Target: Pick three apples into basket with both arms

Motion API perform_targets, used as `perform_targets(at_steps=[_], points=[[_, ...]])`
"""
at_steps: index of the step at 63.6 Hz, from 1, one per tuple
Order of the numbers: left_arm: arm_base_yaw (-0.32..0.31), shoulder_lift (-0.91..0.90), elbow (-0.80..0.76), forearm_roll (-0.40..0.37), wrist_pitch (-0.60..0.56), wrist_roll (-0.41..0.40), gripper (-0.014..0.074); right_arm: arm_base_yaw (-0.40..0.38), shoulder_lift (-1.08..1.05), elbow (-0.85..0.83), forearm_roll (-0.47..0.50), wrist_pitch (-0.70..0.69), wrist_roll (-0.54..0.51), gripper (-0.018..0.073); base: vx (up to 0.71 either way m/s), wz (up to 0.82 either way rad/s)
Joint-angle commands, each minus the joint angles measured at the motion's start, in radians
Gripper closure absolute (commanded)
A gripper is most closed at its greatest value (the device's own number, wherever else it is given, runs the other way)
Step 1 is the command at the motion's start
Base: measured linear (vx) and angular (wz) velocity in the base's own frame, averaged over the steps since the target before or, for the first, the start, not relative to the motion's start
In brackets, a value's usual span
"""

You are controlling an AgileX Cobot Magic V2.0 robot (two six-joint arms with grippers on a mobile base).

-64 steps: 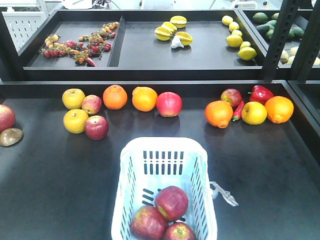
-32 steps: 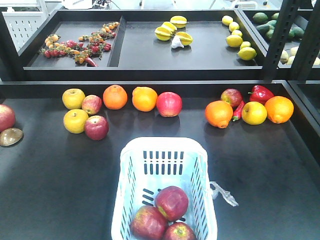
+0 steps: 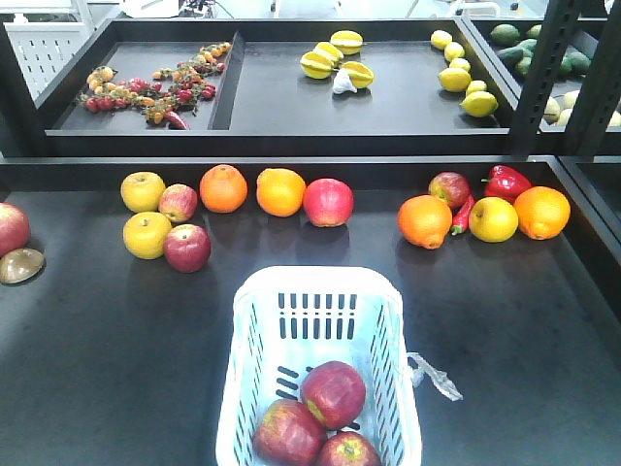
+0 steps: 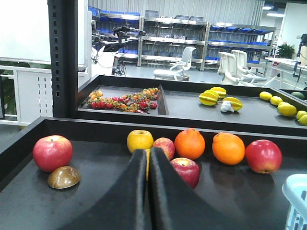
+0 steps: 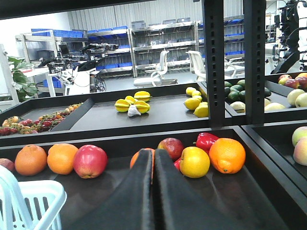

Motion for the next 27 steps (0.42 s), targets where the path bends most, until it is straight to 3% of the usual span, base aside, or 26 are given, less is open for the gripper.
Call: perform_targets(at_steps=[1, 27], points=[[0.002, -0.015, 0.023, -0.007, -0.078, -0.001, 0.0603, -0.002, -0.011, 0.015, -0.01, -0.073, 0.003, 0.0568, 0.0, 0.0], [0.002, -0.015, 0.023, -0.007, -0.078, -0.001, 0.0603, -0.002, -0.011, 0.015, -0.01, -0.074, 0.002, 0.0568, 0.0, 0.0]])
